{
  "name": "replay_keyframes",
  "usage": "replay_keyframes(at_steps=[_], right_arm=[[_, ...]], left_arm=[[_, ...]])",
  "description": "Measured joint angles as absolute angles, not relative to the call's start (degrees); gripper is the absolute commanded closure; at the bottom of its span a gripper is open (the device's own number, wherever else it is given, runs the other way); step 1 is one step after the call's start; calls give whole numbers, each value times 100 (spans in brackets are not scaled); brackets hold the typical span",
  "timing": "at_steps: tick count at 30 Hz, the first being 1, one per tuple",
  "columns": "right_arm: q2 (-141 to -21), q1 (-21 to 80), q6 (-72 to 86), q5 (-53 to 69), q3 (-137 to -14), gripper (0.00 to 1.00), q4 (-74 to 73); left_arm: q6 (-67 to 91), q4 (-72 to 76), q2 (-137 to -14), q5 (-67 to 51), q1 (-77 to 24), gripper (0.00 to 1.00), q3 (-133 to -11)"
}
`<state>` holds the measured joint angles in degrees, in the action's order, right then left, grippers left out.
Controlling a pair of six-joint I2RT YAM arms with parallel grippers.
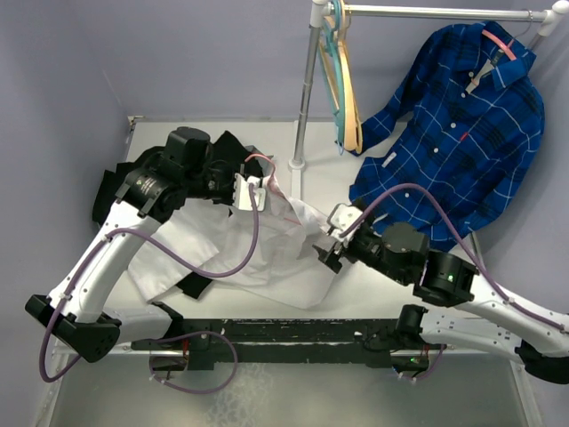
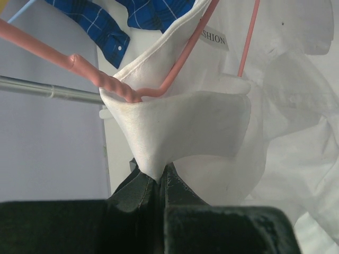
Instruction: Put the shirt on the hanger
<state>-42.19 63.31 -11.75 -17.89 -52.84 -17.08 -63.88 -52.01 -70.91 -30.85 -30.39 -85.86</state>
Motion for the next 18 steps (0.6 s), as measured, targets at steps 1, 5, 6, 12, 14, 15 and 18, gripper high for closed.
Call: replay_keyframes(at_steps=[1,5,6,12,14,15,18], right_arm=[[-4283,6333,-1310,-1581,-5284,5,-1785],[-4466,6331,-1734,-1035,-5288,8,-2185],[-4473,6331,-1813,-930,-5288,10,-2274],[-4311,6333,-2265,-644,-5321,21,-2628],[-4318,6331,-2392,-676,-5323,22,-2639],[-4333,6333,-2447,-707,-5323,22,-2639],[-4405,6331,-2641,-875,-5315,24,-2598]], left_arm=[[-6414,-5201,-7100,-3083,-3039,100,-8589],[-6479,-5203,-7150,-3083,-3039,100,-8591],[-6517,-5203,-7161,-3085,-3039,100,-8591],[-6573,-5214,-7190,-3092,-3039,100,-8593],[-6580,-5229,-7190,-3100,-3039,100,-8593],[-6582,-5238,-7190,-3111,-3039,100,-8593],[-6589,-5282,-7190,-3135,-3039,100,-8593]])
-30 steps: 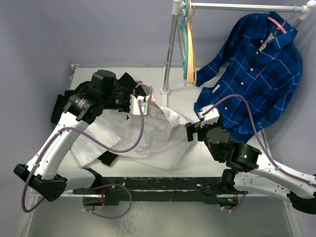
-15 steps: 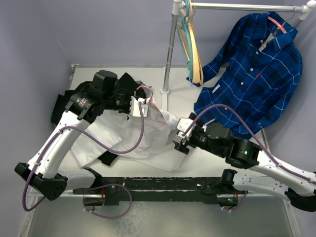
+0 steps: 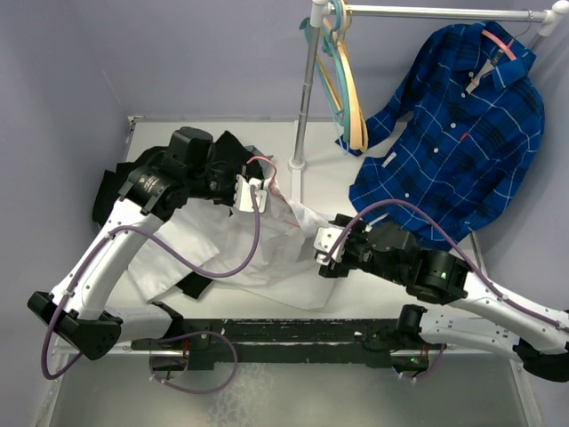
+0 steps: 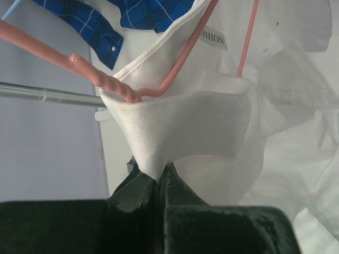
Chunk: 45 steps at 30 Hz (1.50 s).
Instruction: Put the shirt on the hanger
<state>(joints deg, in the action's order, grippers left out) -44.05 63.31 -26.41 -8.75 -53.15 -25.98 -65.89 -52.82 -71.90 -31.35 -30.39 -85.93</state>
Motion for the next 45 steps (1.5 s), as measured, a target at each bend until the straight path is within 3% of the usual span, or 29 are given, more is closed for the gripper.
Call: replay_keyframes(at_steps=[6,13,23,34,45], right_arm=[[-4587,6259,-2978,-1092,-5266,26,-2366],[-4840,5675,-3059,-646,-5264,46,-2252],[-5153,5649,-3006,-104,-5264,100,-2137],[-5618,5542,-2794,27,-5282,100,-1887],[-6449,5483,-2613,143,-5701,89,-1909]], left_arm=[[-6702,-5457,-7190,-3223,-3039,100,-8608],[-6825,-5658,-7190,-3417,-3039,100,-8663],[-6831,-5708,-7190,-3498,-3039,100,-8770],[-6814,-5739,-7190,-3389,-2947,100,-8661],[-6799,-5537,-7190,-3221,-2860,100,-8646]])
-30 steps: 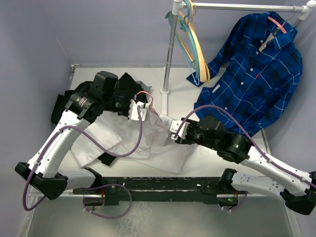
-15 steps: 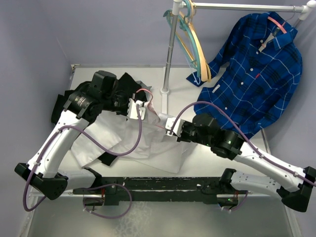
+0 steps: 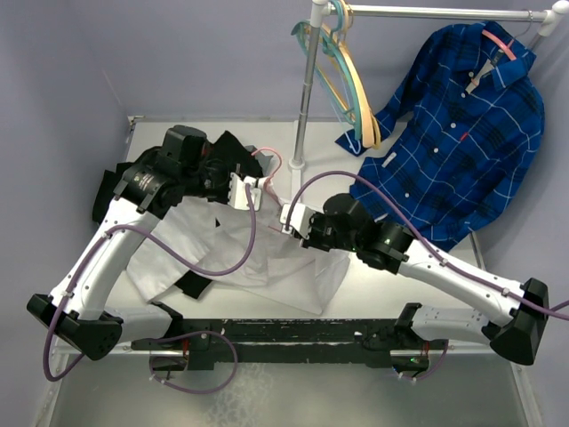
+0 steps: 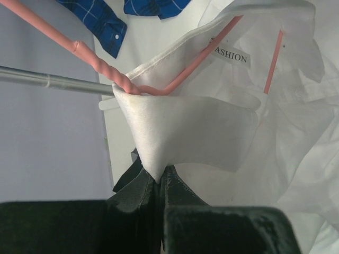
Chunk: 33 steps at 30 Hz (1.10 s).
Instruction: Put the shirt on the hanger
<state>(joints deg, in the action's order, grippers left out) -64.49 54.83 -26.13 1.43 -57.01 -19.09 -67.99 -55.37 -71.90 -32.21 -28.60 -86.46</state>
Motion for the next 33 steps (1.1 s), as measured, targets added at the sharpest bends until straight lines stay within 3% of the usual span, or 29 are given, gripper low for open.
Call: replay_keyframes(at_steps=[6,14,17,23,31,33], right_arm=[[-6386,5398,-2609,440,-5708,86,-1905],[-6099,5039,-2495,1079,-5725,69,-1811],[-6066,4956,-2480,1295,-5819,68,-1712],[-6066,4939,-2480,1511,-5920,75,-1518],[-6307,4882,-2484,1680,-5920,74,-1282],[-6427,4866,-2491,1758,-5920,86,-1232]], left_arm=[[-6803,-5435,-7166,-3201,-2860,100,-8637],[-6799,-5363,-7118,-3253,-2862,100,-8545],[-6796,-5369,-7118,-3404,-2912,100,-8442],[-6781,-5398,-7120,-3614,-2982,100,-8348],[-6665,-5413,-7122,-3802,-2980,100,-8348],[-6661,-5439,-7122,-3846,-2980,100,-8348]])
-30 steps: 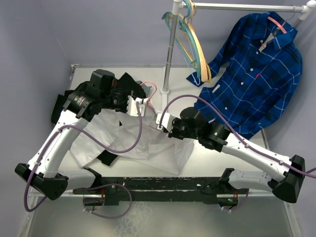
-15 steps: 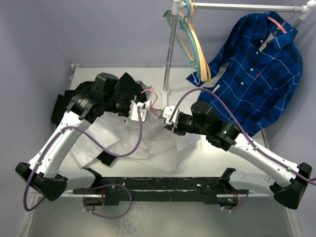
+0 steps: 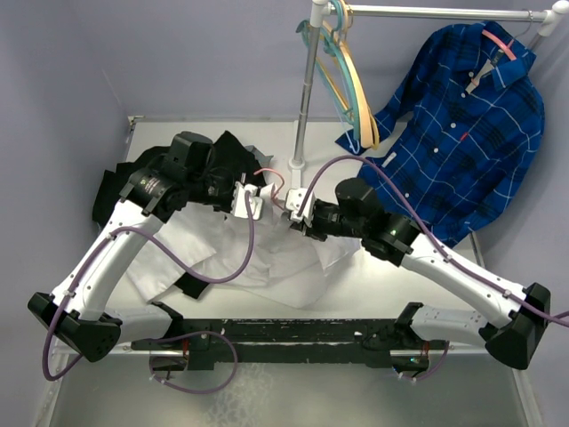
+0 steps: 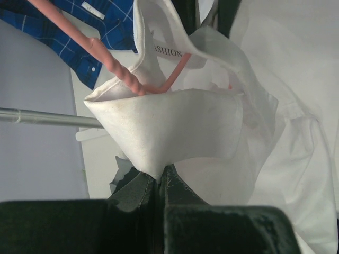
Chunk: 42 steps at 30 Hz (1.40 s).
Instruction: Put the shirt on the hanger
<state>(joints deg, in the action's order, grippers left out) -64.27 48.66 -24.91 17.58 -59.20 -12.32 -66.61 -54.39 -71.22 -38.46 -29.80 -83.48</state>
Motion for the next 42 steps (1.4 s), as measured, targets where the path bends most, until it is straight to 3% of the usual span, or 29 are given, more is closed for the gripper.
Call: replay_keyframes(at_steps=[2,9,19,27,28,29,30,35,42], right_arm=[[-6475,4858,-2488,1772,-5920,100,-1219],[-6445,4762,-2283,1616,-5896,100,-1146],[-4204,4845,-845,1549,-4698,100,-578],[-4169,4840,-635,1267,-4689,100,-1063],[-4160,4840,-635,1238,-4689,100,-1066],[-4147,4840,-635,1184,-4689,100,-1063],[-4130,4840,-635,1149,-4689,100,-1063],[-3750,4823,-607,1153,-4689,100,-1490],[-3669,4825,-502,1146,-4685,100,-1601]], left_arm=[[-6659,-5489,-7122,-3874,-2980,100,-8348],[-6663,-5616,-7124,-3905,-2980,100,-8348],[-6726,-5151,-7234,-4383,-3271,97,-8219],[-6978,-5030,-7244,-4189,-2906,100,-7832],[-6993,-5028,-7249,-4217,-2759,94,-7791],[-7002,-5030,-7253,-4235,-2648,11,-7771],[-7013,-5028,-7253,-4241,-2519,1,-7747],[-7120,-5022,-7277,-3505,-1765,1,-7717],[-7054,-5212,-7275,-3446,-1726,1,-7714]])
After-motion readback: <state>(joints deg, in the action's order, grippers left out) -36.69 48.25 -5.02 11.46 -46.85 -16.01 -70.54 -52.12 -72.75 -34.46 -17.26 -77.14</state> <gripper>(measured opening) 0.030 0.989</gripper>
